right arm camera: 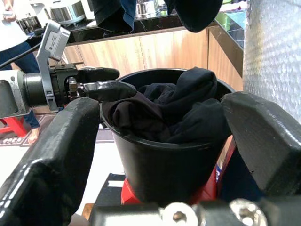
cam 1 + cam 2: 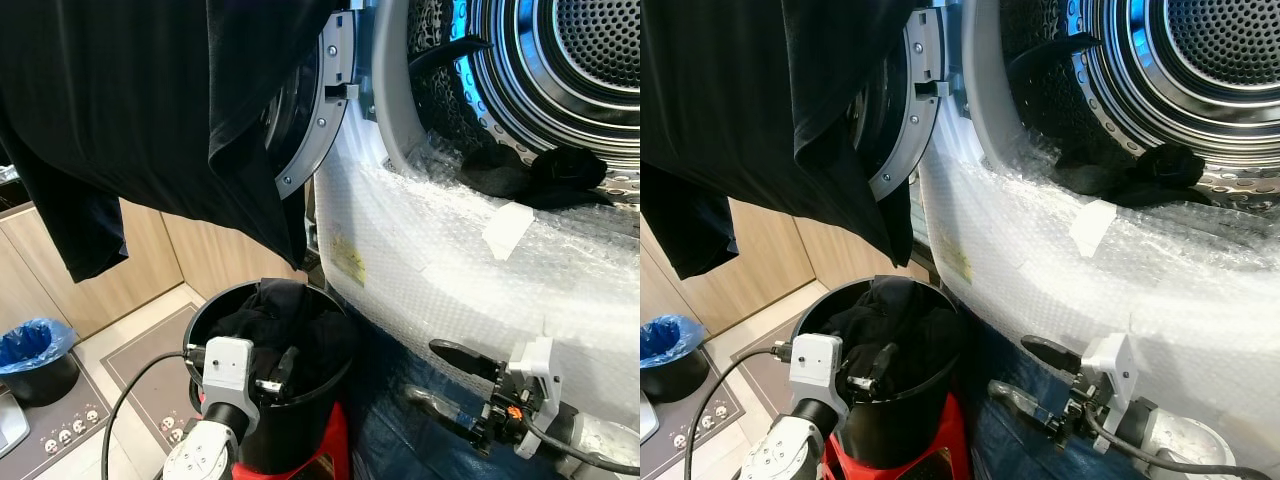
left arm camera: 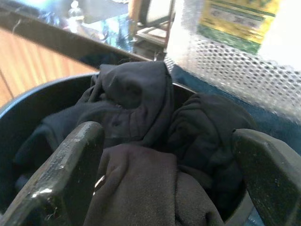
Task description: Clothes washing
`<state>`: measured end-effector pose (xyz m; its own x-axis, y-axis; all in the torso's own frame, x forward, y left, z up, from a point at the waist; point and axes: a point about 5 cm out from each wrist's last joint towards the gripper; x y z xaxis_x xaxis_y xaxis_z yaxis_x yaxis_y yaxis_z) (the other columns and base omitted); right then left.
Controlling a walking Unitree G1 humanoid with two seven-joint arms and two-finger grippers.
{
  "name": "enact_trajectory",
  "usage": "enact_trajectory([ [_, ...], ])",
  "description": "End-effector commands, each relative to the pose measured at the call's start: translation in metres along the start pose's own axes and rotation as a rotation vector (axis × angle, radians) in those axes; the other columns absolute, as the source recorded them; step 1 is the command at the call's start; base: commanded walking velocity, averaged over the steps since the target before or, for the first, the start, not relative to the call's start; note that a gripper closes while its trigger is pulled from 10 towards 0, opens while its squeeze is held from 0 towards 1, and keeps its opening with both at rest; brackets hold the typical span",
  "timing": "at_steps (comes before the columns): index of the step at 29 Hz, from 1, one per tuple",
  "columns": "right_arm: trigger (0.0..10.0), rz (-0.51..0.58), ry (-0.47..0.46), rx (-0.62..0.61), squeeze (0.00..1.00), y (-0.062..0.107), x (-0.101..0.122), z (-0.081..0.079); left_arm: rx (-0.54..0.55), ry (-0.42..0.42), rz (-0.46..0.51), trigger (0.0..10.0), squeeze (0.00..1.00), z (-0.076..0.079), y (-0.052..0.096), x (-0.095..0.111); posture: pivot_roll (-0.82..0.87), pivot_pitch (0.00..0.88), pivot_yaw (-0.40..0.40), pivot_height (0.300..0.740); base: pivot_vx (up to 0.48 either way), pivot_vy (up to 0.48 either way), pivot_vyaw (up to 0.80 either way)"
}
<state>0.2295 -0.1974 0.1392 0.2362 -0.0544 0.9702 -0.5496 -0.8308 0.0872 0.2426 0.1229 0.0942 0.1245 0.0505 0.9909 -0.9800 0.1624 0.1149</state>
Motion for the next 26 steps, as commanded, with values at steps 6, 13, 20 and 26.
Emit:
enact_trajectory([
  [6,10.0,-0.025,0.026,-0.014,0.00,0.001,0.002,0.007,0.106,0.165,-0.088,10.0,0.00,-0.010,-0.003,-0.009,-0.02,0.000,-0.011,0.740,0.000,0.000,0.00],
  [13,10.0,-0.028,0.033,-0.024,0.00,0.002,0.005,0.009,0.131,0.265,-0.146,10.0,0.00,-0.012,-0.006,-0.012,-0.02,0.000,-0.013,0.740,0.000,0.000,0.00],
  [20,10.0,-0.020,0.038,-0.037,0.00,0.003,0.006,0.010,0.098,0.253,-0.192,10.0,0.00,-0.012,-0.013,-0.012,-0.03,0.000,-0.004,0.740,0.000,0.000,0.00],
  [26,10.0,-0.007,0.034,-0.049,0.00,0.004,0.005,0.008,0.088,0.248,-0.240,10.0,0.00,-0.017,-0.017,-0.013,-0.04,0.000,0.008,0.740,0.000,0.000,0.00],
])
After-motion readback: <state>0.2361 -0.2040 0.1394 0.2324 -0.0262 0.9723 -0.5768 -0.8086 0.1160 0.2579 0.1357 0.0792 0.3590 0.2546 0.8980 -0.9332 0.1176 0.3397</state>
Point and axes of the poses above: a point about 5 cm out from each wrist's last joint towards the gripper, its own y axis pointing back from the gripper into the wrist, its own x axis along the axis of the wrist's last joint, z = x × y, and after that the axes turned 6 degrees about -y, right-handed
